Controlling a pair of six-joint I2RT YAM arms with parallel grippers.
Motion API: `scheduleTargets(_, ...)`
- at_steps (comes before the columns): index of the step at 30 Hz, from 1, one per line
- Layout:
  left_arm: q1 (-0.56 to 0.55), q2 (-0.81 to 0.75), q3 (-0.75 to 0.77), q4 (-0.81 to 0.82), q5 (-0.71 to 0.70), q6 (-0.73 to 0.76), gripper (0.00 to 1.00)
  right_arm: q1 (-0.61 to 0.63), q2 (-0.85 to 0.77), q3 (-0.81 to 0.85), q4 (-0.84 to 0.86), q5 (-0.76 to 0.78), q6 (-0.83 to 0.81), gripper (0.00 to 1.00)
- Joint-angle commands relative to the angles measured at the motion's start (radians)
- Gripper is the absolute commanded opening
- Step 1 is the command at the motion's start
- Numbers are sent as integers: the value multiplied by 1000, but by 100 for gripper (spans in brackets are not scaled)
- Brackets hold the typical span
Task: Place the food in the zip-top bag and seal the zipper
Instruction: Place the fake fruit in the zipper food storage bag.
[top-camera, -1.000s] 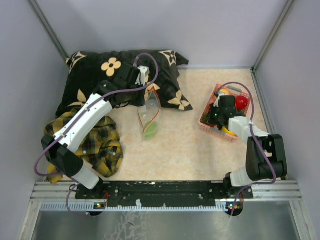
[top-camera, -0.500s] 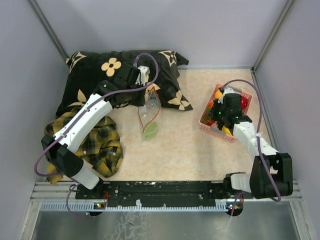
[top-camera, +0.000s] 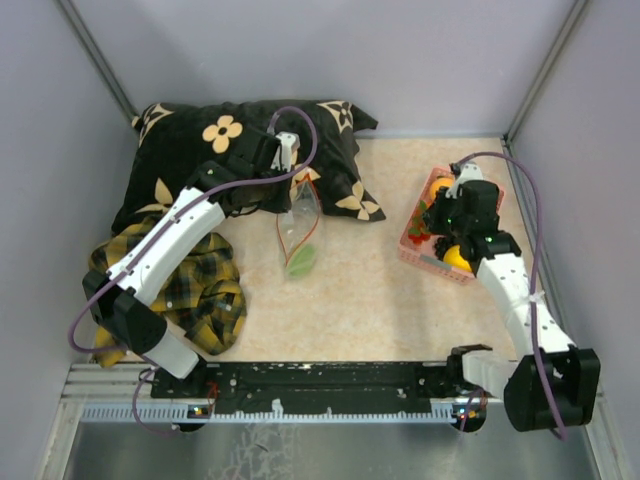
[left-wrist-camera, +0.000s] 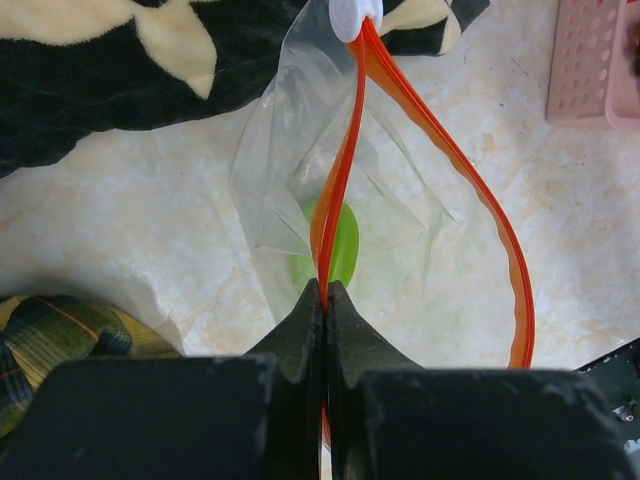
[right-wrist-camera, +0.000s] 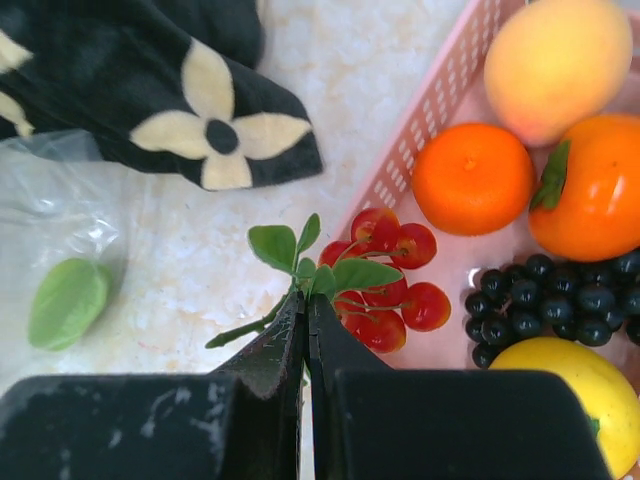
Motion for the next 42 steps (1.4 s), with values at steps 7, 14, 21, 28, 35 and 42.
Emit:
scheduleTargets(7,-3,-39,-12,29,28,13,0,21,-127,167,-26,-148,32,0)
scheduleTargets(14,-3,-42,-13,31,33,13,0,142,-119,265,-21,-187,46,0)
scheduleTargets(21,-4,-49,-25,39,41,9,0,265,-116,267,137,-256,135,0)
scheduleTargets(28,-4,-54,-31,47,56,6,0,432,-61,284,305,-263,197,0)
scheduleTargets(35,-3,-70,-32,52,62,5,0,528,14,282,512,-310,267,0)
scheduleTargets(42,-3,-96,-39,68,68,0,0,574,99,243,674,-326,321,0)
